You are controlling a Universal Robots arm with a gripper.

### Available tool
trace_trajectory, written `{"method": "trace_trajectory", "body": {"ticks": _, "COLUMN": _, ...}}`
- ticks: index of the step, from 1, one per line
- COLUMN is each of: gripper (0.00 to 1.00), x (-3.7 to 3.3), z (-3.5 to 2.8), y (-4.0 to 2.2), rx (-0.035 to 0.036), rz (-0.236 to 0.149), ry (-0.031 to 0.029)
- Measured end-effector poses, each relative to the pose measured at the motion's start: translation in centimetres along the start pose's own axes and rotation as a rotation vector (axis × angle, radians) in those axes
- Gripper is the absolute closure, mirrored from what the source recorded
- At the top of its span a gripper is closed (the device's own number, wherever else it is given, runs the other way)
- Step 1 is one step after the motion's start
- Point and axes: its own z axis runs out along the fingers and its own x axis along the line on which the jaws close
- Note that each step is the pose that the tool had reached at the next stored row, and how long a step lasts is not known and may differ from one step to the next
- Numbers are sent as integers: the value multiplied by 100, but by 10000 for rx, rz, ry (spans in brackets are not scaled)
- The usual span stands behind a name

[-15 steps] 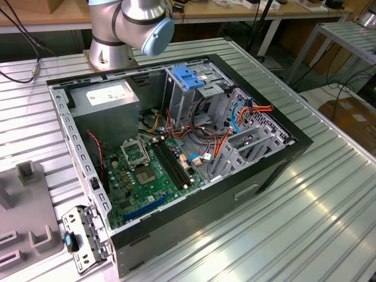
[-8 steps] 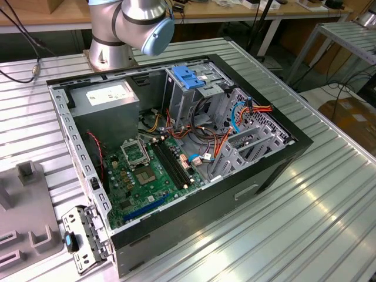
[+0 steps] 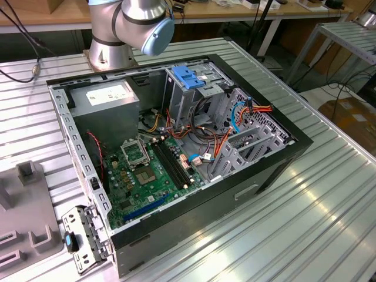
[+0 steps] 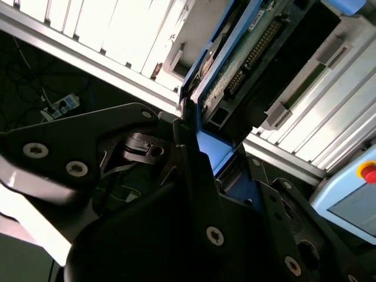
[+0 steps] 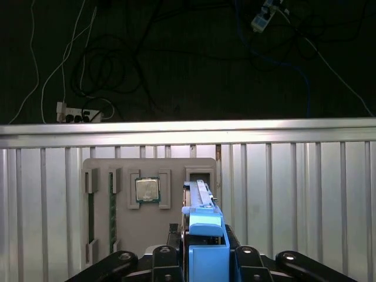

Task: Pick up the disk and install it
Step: 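Pick up the disk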

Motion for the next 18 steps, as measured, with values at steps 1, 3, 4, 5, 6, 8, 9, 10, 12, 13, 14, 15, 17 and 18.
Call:
{"method": "trace_trajectory", "body": {"ticks": 1, "gripper": 63, "x": 0, "z": -15, "y": 1, "rx": 1, "rz": 0, "ry": 0}}
{"method": "trace_trajectory", "body": {"ticks": 3, "gripper": 63, "x": 1, "z": -45, "y": 1, "rx": 2, "rz": 0, "ry": -1}}
{"method": "trace_trajectory", "body": {"ticks": 4, "gripper": 63, "x": 1, "z": -61, "y": 1, "rx": 2, "rz": 0, "ry": -1}}
{"method": "trace_trajectory", "body": {"ticks": 5, "gripper": 63, "x": 1, "z": -78, "y": 2, "rx": 3, "rz": 0, "ry": -1}}
{"method": "trace_trajectory", "body": {"ticks": 6, "gripper": 63, "x": 2, "z": -96, "y": 2, "rx": 2, "rz": 0, "ry": -1}}
{"method": "trace_trajectory", "body": {"ticks": 8, "gripper": 63, "x": 3, "z": -147, "y": 3, "rx": 1, "rz": 0, "ry": -1}}
{"method": "trace_trajectory", "body": {"ticks": 9, "gripper": 63, "x": 3, "z": -162, "y": 4, "rx": 2, "rz": 1, "ry": -1}}
{"method": "trace_trajectory", "body": {"ticks": 10, "gripper": 63, "x": 4, "z": -204, "y": 4, "rx": 2, "rz": 0, "ry": -1}}
{"method": "trace_trajectory", "body": {"ticks": 12, "gripper": 63, "x": 5, "z": -253, "y": 5, "rx": 1, "rz": 0, "ry": -1}}
{"method": "trace_trajectory", "body": {"ticks": 13, "gripper": 63, "x": 5, "z": -278, "y": 6, "rx": 2, "rz": 0, "ry": -1}}
{"method": "trace_trajectory", "body": {"ticks": 14, "gripper": 63, "x": 6, "z": -305, "y": 6, "rx": 1, "rz": 0, "ry": 0}}
{"method": "trace_trajectory", "body": {"ticks": 15, "gripper": 63, "x": 6, "z": -330, "y": 7, "rx": 2, "rz": 0, "ry": -1}}
{"method": "trace_trajectory", "body": {"ticks": 17, "gripper": 63, "x": 8, "z": -384, "y": 8, "rx": 3, "rz": 0, "ry": -1}}
{"method": "trace_trajectory", "body": {"ticks": 18, "gripper": 63, "x": 8, "z": -408, "y": 9, "rx": 2, "rz": 0, "ry": -1}}
